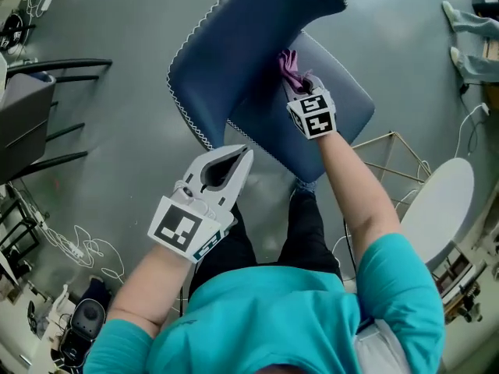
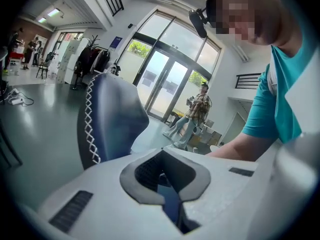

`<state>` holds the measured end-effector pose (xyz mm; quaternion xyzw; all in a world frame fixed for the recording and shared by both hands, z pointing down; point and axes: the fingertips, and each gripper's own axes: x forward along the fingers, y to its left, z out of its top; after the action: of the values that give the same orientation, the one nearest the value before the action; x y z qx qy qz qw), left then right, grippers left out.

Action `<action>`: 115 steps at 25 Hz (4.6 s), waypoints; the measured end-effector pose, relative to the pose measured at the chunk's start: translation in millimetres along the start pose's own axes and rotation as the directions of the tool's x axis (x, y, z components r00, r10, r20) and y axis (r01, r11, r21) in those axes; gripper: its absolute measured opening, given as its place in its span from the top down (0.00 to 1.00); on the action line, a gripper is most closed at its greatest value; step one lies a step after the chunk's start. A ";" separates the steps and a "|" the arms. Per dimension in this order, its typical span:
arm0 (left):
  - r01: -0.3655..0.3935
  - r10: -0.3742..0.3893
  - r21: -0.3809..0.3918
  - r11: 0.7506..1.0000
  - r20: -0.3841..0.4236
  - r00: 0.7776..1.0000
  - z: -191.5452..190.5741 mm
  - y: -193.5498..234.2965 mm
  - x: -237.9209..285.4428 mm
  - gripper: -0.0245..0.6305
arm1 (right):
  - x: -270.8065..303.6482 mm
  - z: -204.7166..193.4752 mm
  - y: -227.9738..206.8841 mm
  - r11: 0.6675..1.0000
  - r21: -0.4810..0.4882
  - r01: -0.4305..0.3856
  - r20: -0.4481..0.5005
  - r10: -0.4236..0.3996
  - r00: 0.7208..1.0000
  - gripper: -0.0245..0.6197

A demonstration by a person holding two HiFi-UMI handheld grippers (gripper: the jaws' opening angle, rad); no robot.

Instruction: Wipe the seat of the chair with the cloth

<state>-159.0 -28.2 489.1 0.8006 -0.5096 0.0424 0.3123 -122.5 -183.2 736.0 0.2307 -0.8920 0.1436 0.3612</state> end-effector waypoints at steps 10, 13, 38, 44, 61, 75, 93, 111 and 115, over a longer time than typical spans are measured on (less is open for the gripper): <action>-0.003 0.003 -0.039 0.999 0.006 1.000 -8.8 18.7 -17.1 0.96 | 71.3 -25.0 48.1 0.987 -0.161 -0.013 -0.149 -0.011 0.989 0.88; -0.003 0.003 -0.045 0.999 0.001 1.000 -10.6 21.6 -18.4 0.96 | 71.2 -31.4 52.5 0.972 -0.231 -0.048 -0.168 0.008 0.986 0.88; 0.012 -0.012 -0.005 1.000 -0.056 0.998 -12.0 -5.6 16.8 0.96 | 37.8 -78.4 43.0 0.934 -0.339 -0.111 -0.229 0.033 0.973 0.88; 0.021 -0.021 0.004 1.000 -0.061 0.998 -11.9 -13.6 26.0 0.96 | 24.6 -95.4 34.4 0.939 -0.327 -0.107 -0.235 0.029 0.972 0.88; 0.050 -0.048 0.027 0.998 -0.073 0.996 -10.9 -45.5 41.3 0.96 | -3.8 -119.1 23.4 0.942 -0.320 -0.106 -0.246 0.025 0.969 0.88; 0.065 -0.063 0.033 0.997 -0.078 0.995 -13.8 -55.5 49.5 0.96 | -19.2 -135.2 15.7 0.944 -0.317 -0.094 -0.255 0.011 0.967 0.88; 0.074 -0.068 0.065 0.995 -0.084 0.994 -11.8 -80.9 51.4 0.96 | -63.7 -173.2 -1.6 0.946 -0.311 -0.090 -0.300 -0.008 0.954 0.88; 0.039 -0.030 0.074 0.996 -0.120 0.992 -22.2 -69.7 54.9 0.96 | -84.4 -197.2 -8.7 0.956 -0.283 -0.077 -0.303 -0.013 0.953 0.88; 0.043 -0.034 0.073 0.996 -0.125 0.992 -23.3 -75.8 58.1 0.96 | -93.1 -203.0 -12.6 0.959 -0.276 -0.071 -0.300 -0.016 0.954 0.88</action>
<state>-61.6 -39.7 495.6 0.8173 -0.4718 0.1050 0.3136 60.2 -79.4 812.7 0.1397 -0.8415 0.0528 0.5191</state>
